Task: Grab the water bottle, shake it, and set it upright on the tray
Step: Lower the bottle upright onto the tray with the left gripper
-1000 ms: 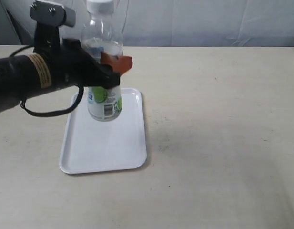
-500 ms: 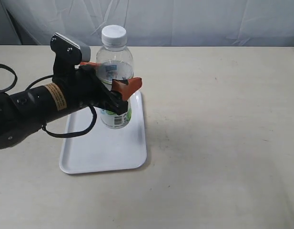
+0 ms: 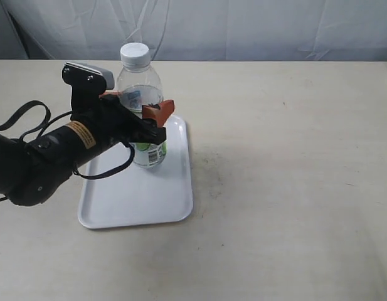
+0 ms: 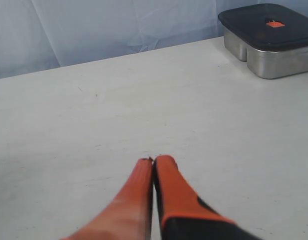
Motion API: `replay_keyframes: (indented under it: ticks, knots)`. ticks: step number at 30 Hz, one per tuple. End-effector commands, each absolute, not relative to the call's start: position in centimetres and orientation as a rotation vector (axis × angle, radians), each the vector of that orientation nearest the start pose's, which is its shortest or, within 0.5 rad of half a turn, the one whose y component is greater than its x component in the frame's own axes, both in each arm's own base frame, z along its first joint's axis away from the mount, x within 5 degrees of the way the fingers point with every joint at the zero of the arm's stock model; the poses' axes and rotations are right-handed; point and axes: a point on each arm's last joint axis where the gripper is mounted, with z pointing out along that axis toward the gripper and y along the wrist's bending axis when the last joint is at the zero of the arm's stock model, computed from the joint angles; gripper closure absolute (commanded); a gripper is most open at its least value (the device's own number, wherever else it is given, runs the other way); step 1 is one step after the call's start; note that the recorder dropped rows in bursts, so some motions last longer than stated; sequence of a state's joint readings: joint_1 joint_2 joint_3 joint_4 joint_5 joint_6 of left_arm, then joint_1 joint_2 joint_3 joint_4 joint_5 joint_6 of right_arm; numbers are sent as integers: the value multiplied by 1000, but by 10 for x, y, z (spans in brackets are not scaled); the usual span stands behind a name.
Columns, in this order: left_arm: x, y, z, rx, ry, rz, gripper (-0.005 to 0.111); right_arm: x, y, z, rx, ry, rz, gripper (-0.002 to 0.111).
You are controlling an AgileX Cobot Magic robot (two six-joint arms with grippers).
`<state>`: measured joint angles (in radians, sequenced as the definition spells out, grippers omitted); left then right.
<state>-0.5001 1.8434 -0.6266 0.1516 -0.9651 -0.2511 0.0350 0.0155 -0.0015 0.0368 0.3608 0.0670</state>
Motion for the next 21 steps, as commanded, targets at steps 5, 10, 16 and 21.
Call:
replay_keyframes:
  ticks: [5, 10, 16, 21]
  knots:
    - [288, -167, 140, 351, 1712, -575, 106, 54, 3, 180, 53, 1854, 100, 104]
    - [288, -167, 136, 358, 1735, -569, 106, 54, 3, 180, 53, 1854, 100, 104]
    - [288, -167, 132, 361, 1750, -568, 106, 54, 3, 180, 53, 1854, 100, 104]
    - [288, -164, 129, 303, 1798, -569, 106, 54, 3, 180, 53, 1854, 100, 104]
